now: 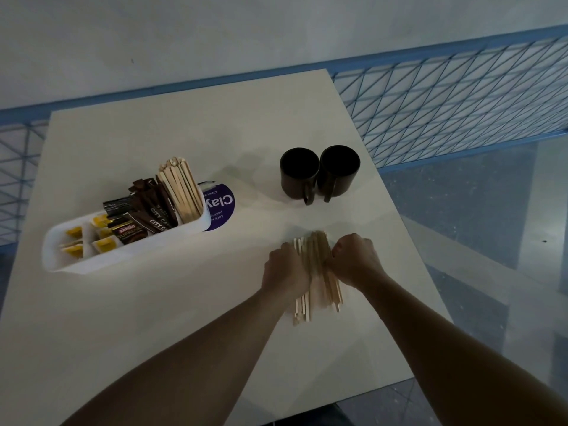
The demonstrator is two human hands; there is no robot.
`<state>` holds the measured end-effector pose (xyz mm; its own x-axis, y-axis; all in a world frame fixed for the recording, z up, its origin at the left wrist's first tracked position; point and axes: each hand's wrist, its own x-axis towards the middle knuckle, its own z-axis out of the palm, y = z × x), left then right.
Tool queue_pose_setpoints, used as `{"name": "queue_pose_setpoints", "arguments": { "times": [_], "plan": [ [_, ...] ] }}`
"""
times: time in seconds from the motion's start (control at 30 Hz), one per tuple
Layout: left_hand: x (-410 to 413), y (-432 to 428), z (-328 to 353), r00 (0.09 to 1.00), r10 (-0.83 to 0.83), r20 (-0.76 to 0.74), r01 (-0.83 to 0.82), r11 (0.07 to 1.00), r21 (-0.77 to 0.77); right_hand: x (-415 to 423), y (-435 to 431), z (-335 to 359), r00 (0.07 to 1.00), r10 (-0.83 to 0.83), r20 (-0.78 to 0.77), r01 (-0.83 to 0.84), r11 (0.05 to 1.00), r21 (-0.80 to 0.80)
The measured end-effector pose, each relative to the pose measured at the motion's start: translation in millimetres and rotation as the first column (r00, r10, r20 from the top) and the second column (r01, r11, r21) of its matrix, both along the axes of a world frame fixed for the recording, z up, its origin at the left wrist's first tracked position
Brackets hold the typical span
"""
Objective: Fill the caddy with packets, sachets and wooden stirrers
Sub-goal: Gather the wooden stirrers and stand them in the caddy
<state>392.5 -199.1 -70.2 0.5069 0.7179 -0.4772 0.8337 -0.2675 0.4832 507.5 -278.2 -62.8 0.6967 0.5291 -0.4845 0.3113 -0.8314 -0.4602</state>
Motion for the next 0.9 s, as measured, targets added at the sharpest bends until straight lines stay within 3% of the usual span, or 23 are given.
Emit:
{"name": "queue_pose_setpoints", "arguments": {
  "times": [0.17,0.9],
  "plan": [
    [0.2,-0.2,6.1,0.999,0.002,0.047,-0.004,1.000,0.023,-0.6,2.6,-3.6,1.000,-0.005,0.009,0.005,1.000,-0.006],
    [-8.7,4.2,15.0,0.998,-0.049,-0.025,0.052,0.991,0.127,-8.4,11.5,-7.7,0.999,-0.033,0.011,0.033,0.999,-0.013]
  ]
}}
